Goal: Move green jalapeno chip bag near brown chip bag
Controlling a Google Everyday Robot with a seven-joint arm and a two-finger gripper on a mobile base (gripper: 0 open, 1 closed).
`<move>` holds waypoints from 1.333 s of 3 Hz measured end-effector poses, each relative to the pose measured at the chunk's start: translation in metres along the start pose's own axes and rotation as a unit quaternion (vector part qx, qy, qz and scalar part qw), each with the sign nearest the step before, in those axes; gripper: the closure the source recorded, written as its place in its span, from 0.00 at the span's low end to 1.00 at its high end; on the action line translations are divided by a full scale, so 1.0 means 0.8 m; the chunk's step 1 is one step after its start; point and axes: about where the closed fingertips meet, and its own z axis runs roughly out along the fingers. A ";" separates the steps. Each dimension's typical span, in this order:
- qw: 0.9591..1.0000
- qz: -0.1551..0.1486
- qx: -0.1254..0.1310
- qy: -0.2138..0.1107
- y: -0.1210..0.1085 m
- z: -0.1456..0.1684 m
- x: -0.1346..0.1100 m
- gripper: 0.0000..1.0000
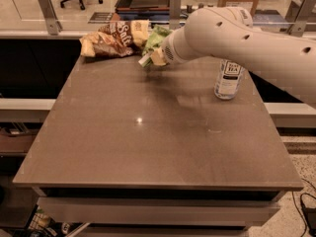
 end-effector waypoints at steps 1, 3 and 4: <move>1.000 -0.001 -0.001 -0.001 0.001 0.000 -0.001 0.36; 1.000 -0.003 -0.002 -0.002 0.005 -0.001 -0.004 0.00; 1.000 -0.003 -0.002 -0.002 0.005 -0.001 -0.004 0.00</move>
Offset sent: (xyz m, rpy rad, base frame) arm -0.0005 0.0011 0.0007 0.0000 -0.0009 0.0018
